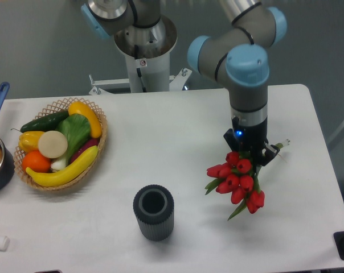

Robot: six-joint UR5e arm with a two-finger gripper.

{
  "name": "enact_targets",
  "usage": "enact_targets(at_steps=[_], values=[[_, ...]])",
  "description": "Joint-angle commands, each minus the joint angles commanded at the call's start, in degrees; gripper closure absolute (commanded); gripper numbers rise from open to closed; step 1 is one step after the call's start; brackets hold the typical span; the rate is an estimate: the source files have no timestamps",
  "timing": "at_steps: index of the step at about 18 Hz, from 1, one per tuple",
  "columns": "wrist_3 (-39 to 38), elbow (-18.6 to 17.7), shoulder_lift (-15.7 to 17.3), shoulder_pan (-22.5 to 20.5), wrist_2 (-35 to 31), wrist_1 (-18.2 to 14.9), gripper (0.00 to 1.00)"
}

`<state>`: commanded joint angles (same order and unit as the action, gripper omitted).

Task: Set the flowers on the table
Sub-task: 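Lower the held red tulips onto the table beside the black vase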

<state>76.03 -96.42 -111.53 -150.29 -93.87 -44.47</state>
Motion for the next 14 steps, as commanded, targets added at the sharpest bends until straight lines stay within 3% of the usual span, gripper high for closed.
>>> enact_targets(at_steps=[7,14], values=[[-0.3,2.5,-6.2,0.1,0.3,0.2,0.66],[-0.7,3.4,-8.5,0.9,0.4,0.2,0.65]])
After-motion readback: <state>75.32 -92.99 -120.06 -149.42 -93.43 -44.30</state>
